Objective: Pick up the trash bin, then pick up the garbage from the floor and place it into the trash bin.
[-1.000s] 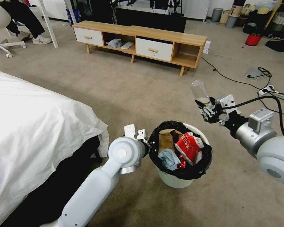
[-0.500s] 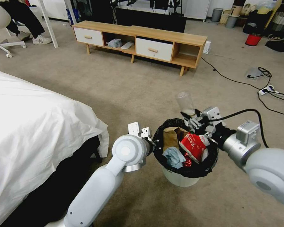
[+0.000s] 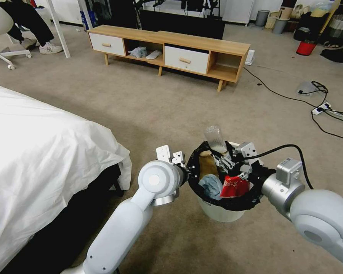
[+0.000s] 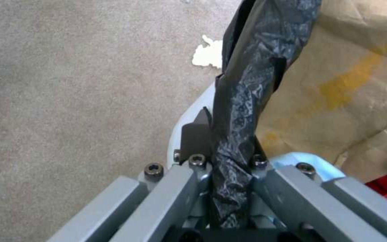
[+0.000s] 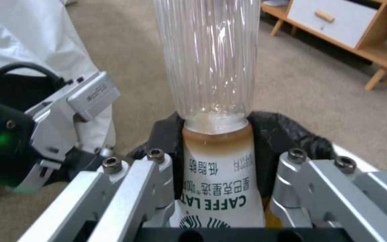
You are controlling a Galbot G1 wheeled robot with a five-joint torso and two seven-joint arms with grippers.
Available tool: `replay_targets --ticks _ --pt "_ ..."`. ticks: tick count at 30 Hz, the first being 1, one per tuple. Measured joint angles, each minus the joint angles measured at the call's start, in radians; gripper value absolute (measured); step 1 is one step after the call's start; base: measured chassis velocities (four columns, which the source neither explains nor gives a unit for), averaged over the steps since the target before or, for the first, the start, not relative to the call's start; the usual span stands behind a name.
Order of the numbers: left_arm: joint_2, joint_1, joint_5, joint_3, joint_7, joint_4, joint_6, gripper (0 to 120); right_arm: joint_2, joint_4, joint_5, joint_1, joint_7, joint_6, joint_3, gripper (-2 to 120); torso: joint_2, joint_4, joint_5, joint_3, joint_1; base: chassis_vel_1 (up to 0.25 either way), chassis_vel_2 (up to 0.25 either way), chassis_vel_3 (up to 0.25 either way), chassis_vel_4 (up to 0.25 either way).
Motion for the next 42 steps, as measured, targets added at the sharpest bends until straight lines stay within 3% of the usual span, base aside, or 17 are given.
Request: replay_targets --ticks 22,42 --pt "0.021 -0.002 -0.008 -0.007 0.000 -0.011 0.000 1 0.017 -0.056 -0.014 0.014 -0.012 0.006 0.000 28 0.000 0.0000 0.0000 0.000 0.000 0.000 0.000 0.000 0.000" --pt "0.016 -0.001 -0.001 -0.014 0.001 -0.006 0.000 1 0.000 -0.061 -0.017 0.018 -0.023 0.011 0.012 28 0.000 0.0000 0.0000 0.000 0.000 0.000 0.000 0.000 0.000"
